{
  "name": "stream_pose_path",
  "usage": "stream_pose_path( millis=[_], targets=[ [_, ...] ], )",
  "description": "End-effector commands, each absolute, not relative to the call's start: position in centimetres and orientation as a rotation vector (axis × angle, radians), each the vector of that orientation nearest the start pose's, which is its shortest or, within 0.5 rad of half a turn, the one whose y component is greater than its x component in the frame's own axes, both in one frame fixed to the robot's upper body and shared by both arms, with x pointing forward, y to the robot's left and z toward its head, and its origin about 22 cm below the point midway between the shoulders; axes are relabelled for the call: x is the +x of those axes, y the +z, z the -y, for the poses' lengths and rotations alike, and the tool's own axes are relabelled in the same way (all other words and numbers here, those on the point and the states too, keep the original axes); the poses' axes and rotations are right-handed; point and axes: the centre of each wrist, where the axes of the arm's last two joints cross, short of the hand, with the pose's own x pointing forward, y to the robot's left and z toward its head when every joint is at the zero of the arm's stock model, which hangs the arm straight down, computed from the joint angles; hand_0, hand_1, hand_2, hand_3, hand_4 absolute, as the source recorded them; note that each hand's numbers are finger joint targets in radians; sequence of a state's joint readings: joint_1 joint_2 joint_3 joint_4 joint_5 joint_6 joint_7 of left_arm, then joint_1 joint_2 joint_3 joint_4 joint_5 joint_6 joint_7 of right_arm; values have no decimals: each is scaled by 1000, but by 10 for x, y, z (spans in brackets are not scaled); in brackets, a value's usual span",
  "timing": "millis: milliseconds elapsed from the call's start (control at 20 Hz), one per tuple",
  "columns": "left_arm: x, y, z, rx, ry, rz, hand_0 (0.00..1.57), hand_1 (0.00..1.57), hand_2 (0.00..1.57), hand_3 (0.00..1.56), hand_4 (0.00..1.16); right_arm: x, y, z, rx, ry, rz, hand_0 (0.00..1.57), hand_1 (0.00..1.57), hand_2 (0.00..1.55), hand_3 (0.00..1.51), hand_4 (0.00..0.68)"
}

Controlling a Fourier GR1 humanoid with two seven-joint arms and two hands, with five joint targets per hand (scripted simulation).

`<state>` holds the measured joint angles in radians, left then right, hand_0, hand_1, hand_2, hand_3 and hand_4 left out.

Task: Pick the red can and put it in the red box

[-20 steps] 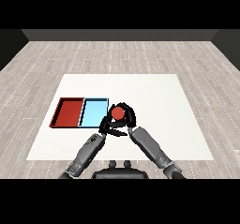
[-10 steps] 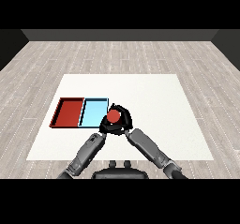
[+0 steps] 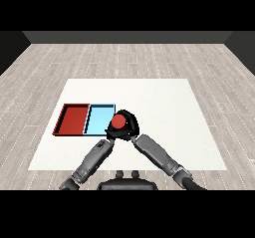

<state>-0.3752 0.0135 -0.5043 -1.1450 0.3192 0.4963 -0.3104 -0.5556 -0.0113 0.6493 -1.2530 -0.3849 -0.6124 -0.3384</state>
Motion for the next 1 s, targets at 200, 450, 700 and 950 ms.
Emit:
stream_pose_path(
  millis=[200, 450, 700, 950],
  targets=[
    [293, -9, -77, -5, 41, 1731, 1571, 1571, 1517, 1409, 1000, 293, 58, 30, 274, 86, 1926, 1471, 1471, 1447, 1378, 609],
    [296, 17, -82, 9, 50, 1769, 1571, 1571, 1529, 1427, 966, 279, 45, 24, 307, 29, 1907, 1453, 1453, 1440, 1379, 597],
    [290, -4, -84, 46, 53, 1776, 1571, 1571, 1529, 1455, 1118, 282, 45, 34, 255, 124, 1901, 0, 0, 0, 0, 0],
    [296, 3, -82, 66, 48, 1783, 1571, 1571, 1529, 1455, 1118, 290, 32, 36, 243, 124, 1900, 0, 0, 0, 0, 0]
  ],
)
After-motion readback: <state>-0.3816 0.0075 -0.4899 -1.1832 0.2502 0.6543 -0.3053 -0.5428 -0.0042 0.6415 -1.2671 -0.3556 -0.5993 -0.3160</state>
